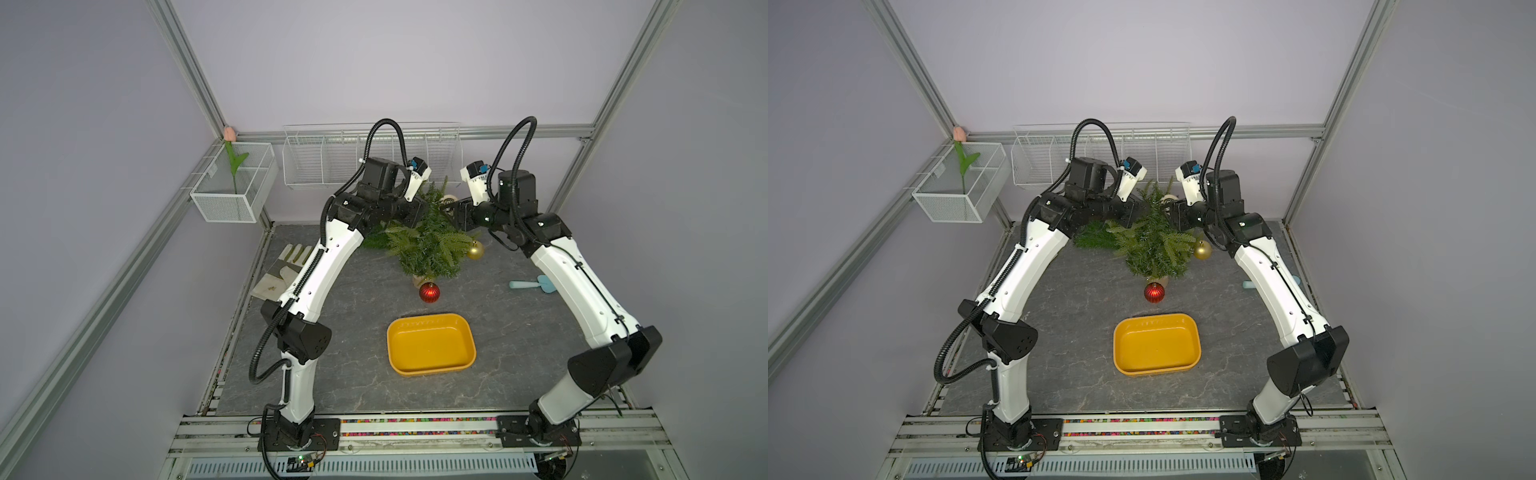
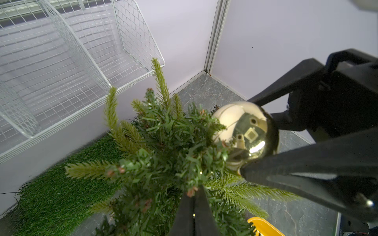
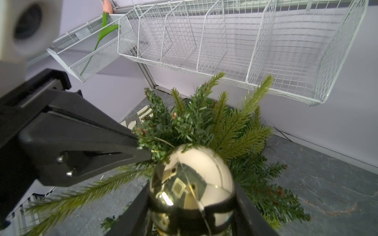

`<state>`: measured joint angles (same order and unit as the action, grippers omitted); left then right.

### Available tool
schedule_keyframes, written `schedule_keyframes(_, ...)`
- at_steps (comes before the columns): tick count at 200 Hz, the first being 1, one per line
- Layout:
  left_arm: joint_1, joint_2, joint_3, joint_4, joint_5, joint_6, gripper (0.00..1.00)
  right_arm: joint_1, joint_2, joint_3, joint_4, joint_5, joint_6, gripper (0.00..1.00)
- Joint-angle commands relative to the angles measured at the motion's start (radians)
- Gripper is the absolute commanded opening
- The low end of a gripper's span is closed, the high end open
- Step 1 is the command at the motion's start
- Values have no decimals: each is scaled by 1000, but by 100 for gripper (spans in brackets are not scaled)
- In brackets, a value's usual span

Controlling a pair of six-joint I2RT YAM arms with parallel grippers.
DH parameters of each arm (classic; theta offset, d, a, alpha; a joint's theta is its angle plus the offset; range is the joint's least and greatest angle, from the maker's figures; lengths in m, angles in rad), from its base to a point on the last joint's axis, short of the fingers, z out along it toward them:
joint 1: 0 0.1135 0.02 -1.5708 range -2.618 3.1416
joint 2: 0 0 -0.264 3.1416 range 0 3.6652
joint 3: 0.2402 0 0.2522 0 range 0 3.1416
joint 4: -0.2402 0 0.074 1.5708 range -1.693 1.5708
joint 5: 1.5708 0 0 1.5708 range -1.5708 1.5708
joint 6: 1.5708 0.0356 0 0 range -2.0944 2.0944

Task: Decorate the small christmas tree with ornaments
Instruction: Hang an ornament on the christmas tree.

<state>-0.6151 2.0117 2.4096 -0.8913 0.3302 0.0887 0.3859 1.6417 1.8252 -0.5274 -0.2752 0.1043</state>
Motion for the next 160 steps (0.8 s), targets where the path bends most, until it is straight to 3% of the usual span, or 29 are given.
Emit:
schedule_keyframes(1, 5, -23, 11, -13, -8, -17, 13, -7, -41, -34, -2, -5, 3, 31)
schedule_keyframes(35, 5, -68, -44, 24, -10, -20, 29, -8, -61, -64, 8, -4, 5, 30)
schedule_keyframes(99, 6, -156, -129, 54, -21, -14, 46, -8, -83, -107, 18, -11, 15, 31)
schedule_keyframes(128, 9, -222, -217, 120, -11, -29, 57, -7, -97, -123, 33, -16, 25, 44)
schedule_keyframes(160, 12, -257, -259, 147, -22, -36, 61, -7, -106, -128, 35, -13, 27, 64)
